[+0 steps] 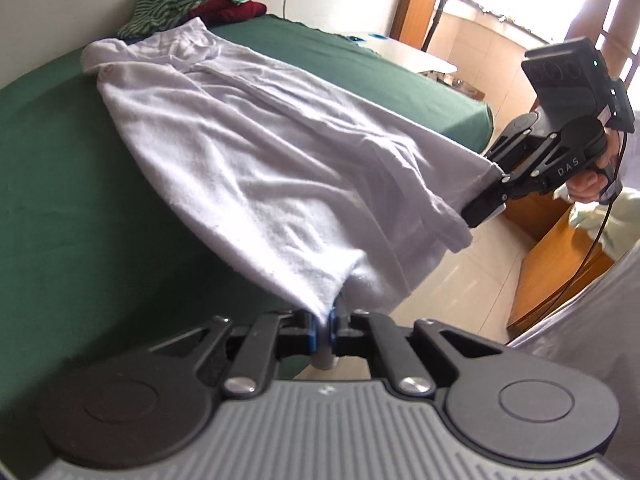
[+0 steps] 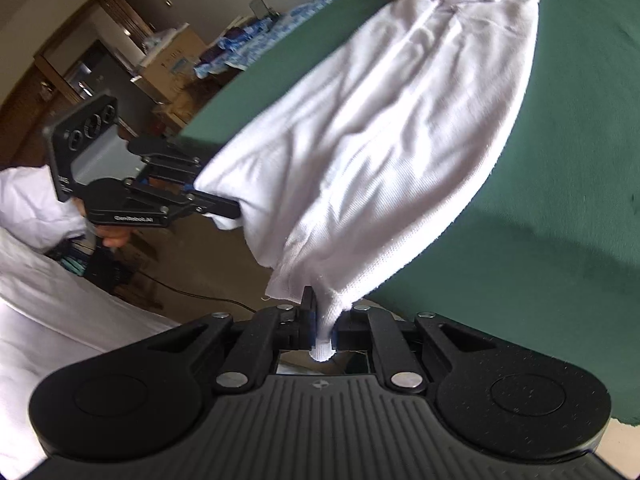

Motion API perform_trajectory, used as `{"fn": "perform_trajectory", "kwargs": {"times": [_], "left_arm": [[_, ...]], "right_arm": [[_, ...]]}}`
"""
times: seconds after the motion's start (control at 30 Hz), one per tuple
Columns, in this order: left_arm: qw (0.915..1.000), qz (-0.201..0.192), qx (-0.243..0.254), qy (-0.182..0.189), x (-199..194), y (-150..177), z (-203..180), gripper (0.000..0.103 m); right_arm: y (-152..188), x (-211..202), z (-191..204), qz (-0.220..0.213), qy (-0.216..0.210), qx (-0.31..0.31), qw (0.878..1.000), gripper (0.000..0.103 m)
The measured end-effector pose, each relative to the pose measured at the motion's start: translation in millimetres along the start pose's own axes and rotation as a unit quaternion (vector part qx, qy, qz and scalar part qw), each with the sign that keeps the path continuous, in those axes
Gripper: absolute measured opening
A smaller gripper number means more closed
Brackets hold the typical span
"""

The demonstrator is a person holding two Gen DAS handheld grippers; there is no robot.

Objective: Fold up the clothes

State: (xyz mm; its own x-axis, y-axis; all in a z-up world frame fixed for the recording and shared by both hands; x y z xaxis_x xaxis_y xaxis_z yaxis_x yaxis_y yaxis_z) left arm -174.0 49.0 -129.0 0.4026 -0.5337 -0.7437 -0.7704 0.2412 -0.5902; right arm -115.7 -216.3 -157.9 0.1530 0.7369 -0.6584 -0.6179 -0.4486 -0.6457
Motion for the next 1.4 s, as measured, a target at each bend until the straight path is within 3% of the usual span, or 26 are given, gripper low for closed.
{"fn": "perform_trajectory", "kwargs": {"times": [0.2,0.4,0.6,0.83,0.93,1.0,1.03,1.1,1.17,1.2,1.23,1.27,1.3,1.33,1.4], "left_arm": [[0.9972,-0.005,-0.063,0.039,-24,-16,7,0.002],[0.9882,-0.014,-0.127,0.085,-35,-55,32,0.002],[0.983,-0.014,-0.146,0.11,-28,-102,70,0.002],[0.9758,0.013,-0.174,0.132,22,-151,124,0.004],[0.9683,0.035,-0.197,0.149,43,-164,142,0.004],[0.964,0.045,-0.213,0.153,55,-169,153,0.006],[0.9619,0.049,-0.221,0.153,59,-172,158,0.008],[0.9557,0.048,-0.245,0.155,59,-176,169,0.014],[0.9488,0.043,-0.271,0.157,54,-181,180,0.045],[0.9442,0.033,-0.284,0.163,46,-183,184,0.056],[0.9399,0.02,-0.298,0.166,37,-183,186,0.077],[0.9352,0.008,-0.311,0.17,28,-184,188,0.091],[0.9313,-0.006,-0.321,0.171,19,-184,189,0.092],[0.9331,-0.023,-0.32,0.163,11,-182,187,0.092],[0.9446,-0.059,-0.3,0.12,0,-179,178,0.092]], "right_arm": [[-14,-22,-4,-0.028,-0.055,0.047,0.997,0.007],[-38,-24,-22,-0.047,-0.083,0.101,0.99,0.007],[-77,-19,-51,-0.055,-0.067,0.118,0.989,0.007],[-105,-4,-102,-0.056,-0.023,0.146,0.987,0.011],[-106,6,-125,-0.058,0.002,0.176,0.983,0.019],[-102,13,-140,-0.069,0.001,0.215,0.974,0.032],[-100,11,-144,-0.081,0.002,0.23,0.97,0.044],[-99,6,-147,-0.108,0.0,0.247,0.963,0.044],[-102,-8,-143,-0.135,0.004,0.242,0.961,0.044],[-104,-15,-139,-0.141,0.011,0.232,0.962,0.044],[-109,-19,-134,-0.136,0.031,0.21,0.968,0.044],[-112,-23,-127,-0.122,0.061,0.179,0.974,0.044],[-115,-25,-119,-0.105,0.093,0.147,0.979,0.044],[-118,-25,-112,-0.087,0.126,0.107,0.982,0.045],[-120,-19,-106,-0.066,0.149,0.054,0.985,0.045]]}}
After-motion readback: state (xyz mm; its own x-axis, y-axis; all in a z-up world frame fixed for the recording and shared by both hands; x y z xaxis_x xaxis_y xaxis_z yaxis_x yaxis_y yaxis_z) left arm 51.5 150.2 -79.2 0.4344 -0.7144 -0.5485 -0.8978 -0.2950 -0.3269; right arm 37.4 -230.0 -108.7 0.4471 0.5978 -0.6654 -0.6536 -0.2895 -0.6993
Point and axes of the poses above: each gripper's, at about its wrist camera, not at the fingertips, and x roughly the way its jaws point, z to its left, y to its underside, the point moved 3 cm from there along x, roughly the way its jaws point, and after that the axes turned 13 degrees about -x, right-handed, at the moved point
